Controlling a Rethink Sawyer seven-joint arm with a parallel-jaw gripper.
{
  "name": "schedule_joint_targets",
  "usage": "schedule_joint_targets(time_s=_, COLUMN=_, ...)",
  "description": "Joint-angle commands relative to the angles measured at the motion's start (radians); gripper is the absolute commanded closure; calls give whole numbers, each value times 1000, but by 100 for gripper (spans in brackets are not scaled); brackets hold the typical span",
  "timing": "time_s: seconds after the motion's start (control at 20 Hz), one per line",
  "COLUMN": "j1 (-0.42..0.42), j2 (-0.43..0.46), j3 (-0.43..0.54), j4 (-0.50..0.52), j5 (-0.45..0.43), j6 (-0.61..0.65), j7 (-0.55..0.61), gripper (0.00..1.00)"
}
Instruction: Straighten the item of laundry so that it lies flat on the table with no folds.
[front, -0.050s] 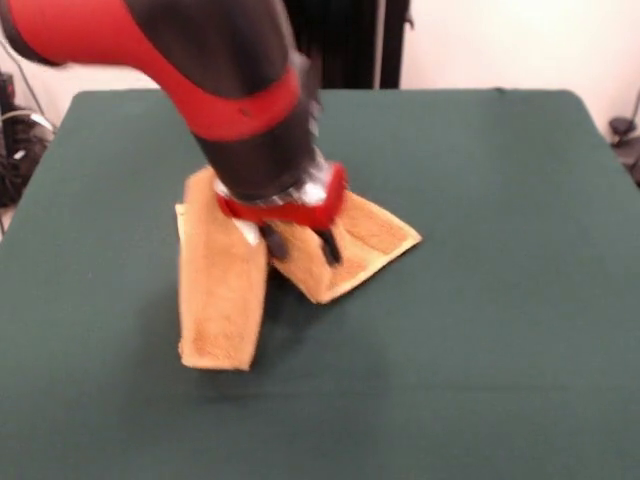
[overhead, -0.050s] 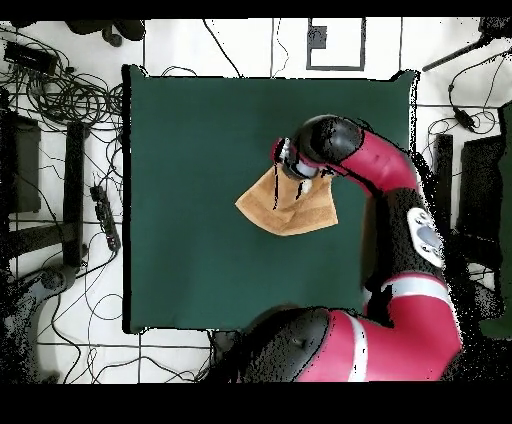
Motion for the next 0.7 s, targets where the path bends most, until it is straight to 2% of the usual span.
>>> schedule_joint_targets(time_s=0.05, j1=-114, j2=-180, j3=183, j4=150, j5=-120, j6=274, j7=-470, gripper=0)
schedule_joint_targets(time_s=0.2, j1=-121, j2=-191, j3=200, j4=148, j5=-168, j6=283, j7=-482, gripper=0)
schedule_joint_targets(time_s=0.4, j1=-130, j2=-199, j3=222, j4=200, j5=-181, j6=180, j7=-436, gripper=0)
schedule_joint_targets(time_s=0.7, j1=-120, j2=-199, j3=228, j4=209, j5=-203, j6=143, j7=-387, gripper=0)
